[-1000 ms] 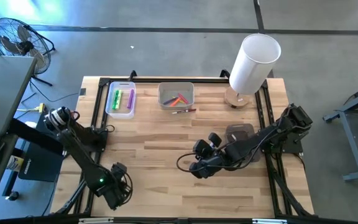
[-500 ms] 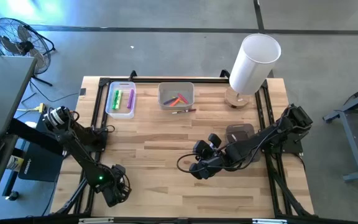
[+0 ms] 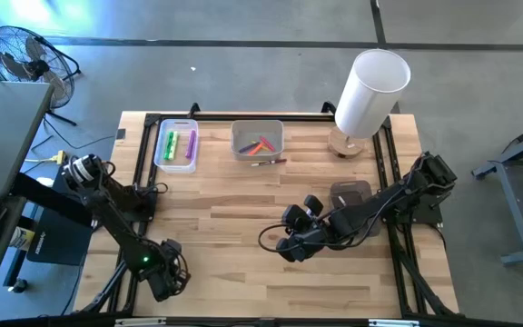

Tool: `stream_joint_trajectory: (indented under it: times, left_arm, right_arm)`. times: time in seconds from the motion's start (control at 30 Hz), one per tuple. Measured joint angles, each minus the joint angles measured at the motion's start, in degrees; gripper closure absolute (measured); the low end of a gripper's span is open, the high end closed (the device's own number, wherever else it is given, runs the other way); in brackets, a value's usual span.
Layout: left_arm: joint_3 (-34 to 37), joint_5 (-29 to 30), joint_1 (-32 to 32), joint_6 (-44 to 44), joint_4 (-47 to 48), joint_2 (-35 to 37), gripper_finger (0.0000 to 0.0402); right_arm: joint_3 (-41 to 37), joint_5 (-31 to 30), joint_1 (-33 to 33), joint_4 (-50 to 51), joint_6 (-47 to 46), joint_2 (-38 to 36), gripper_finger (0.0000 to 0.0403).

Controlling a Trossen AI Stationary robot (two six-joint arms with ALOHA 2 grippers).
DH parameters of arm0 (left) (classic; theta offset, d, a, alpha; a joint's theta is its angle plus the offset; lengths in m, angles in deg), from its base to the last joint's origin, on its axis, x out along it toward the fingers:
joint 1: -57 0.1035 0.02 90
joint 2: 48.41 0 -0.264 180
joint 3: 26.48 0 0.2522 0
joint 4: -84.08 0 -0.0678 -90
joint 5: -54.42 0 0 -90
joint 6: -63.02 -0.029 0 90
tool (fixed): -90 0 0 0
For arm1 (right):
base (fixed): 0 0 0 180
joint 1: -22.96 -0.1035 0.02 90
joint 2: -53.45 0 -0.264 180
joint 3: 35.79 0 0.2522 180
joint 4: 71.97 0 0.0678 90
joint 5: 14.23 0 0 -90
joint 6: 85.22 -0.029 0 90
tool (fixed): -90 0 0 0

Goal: Pick & Place Markers
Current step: Put the green marker into the black bin

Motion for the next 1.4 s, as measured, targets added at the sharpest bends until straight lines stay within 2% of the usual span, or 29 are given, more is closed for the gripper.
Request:
stream_joint_trajectory:
  times: [0.1, 0.2, 0.3, 0.47, 0.6, 0.73, 0.9, 1.07, 1.2, 1.4]
  left_arm:
    - [-0.73, 2.02, 0.77, -0.7, 0.51, 0.62, 0.0386]
    - [-1.94, 10.58, 1.57, -1.82, 2.95, 2.25, 0.0386]
    - [-3.17, 16.56, 3.15, -3.21, 4.32, 5.16, 0.0386]
    - [-4.57, 25.6, 7.49, -12.41, 5.49, 11.96, 0.0386]
    - [-6.63, 30.31, 12.83, -22.9, 5.56, 15.99, 0.0387]
    - [-10.71, 31.49, 18.94, -36.66, 4.25, 18.02, 0.0387]
    - [-17.36, 31.43, 26.71, -57.18, -2.76, 18.1, 0.0387]
    - [-23.67, 27.71, 33.22, -75.35, -11.0, 17.89, 0.0387]
    - [-26.94, 23.3, 37.05, -82.77, -11.83, 16.99, 0.0387]
    - [-27.54, 19.29, 40.57, -86.31, -11.94, 16.74, 0.0387]
  right_arm:
    - [0.0, 0.82, 0.0, 0.0, 0.0, 0.0, 0.0402]
    - [0.0, 2.86, 0.0, 0.02, -0.03, 0.0, 0.0399]
    - [0.0, 4.4, 0.0, 0.02, -1.61, 0.0, 0.0395]
    - [-0.02, 5.58, -0.09, -2.52, -2.33, 0.0, 0.0382]
    - [-0.04, 5.61, -0.35, -9.28, 1.65, 0.0, 0.0355]
    - [-0.04, 5.65, -0.37, -18.85, 7.56, 0.0, 0.0315]
    - [-0.04, 6.45, 0.78, -29.1, 12.71, 0.0, 0.0271]
    - [-0.04, 6.55, 2.4, -34.73, 15.19, 0.0, 0.0248]
    - [-0.04, 3.92, 3.06, -39.56, 19.43, 0.0, 0.0241]
    - [-0.04, 1.12, 4.64, -43.46, 22.92, 0.0, 0.0241]
